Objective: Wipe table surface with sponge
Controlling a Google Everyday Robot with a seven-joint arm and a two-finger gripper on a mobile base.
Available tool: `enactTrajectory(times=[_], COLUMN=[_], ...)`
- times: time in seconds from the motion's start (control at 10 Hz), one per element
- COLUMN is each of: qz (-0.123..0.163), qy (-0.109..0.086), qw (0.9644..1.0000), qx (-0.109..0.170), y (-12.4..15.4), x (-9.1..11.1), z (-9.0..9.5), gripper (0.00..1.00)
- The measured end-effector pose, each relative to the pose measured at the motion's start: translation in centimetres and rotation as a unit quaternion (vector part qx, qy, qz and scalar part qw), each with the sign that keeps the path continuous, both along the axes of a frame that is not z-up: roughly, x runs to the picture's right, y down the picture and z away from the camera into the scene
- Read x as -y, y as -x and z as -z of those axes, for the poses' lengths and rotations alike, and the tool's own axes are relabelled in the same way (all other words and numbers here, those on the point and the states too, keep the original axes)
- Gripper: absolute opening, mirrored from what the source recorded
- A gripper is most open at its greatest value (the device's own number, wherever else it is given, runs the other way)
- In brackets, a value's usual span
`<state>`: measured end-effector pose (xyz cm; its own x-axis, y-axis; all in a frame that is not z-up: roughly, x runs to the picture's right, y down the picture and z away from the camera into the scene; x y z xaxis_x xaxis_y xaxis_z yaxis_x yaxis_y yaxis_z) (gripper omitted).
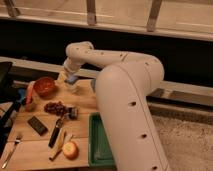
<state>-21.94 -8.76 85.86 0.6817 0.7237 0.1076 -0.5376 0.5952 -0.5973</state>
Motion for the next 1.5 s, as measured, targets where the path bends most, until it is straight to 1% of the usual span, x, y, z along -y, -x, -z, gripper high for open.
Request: enactTrajectory(times=[0.3, 0.4, 0.6, 0.8, 1.1, 1.2, 1.3, 1.4, 1.5], qz=[0.0, -0.004, -0.009, -0.008, -0.014, -0.022, -0.032, -0.035, -0.039], qy=[0.0, -0.001, -0.003, -0.008, -0.021, -0.024, -0.028, -0.029, -0.029], qw=[1.0, 1.0, 1.0, 0.9999, 0.9996, 0.9992, 0.9988, 0.9985, 0.9985], qx=[0.0, 0.001, -0.001, -0.003, -0.016, -0.021, -0.026, -0.028, -0.024], y=[0.0, -0.1, -0.4, -0.4, -1.9, -2.7, -4.2, -4.9, -4.9], x=[-0.1, 0.1, 0.3, 0.6, 1.4, 1.5, 1.7, 1.9, 1.9], z=[0.0, -0.1, -0.7, -1.0, -1.5, -1.7, -2.1, -2.4, -3.0], gripper=[0.71, 0.71, 0.71, 0.71, 0.71, 0.71, 0.71, 0.71, 0.71])
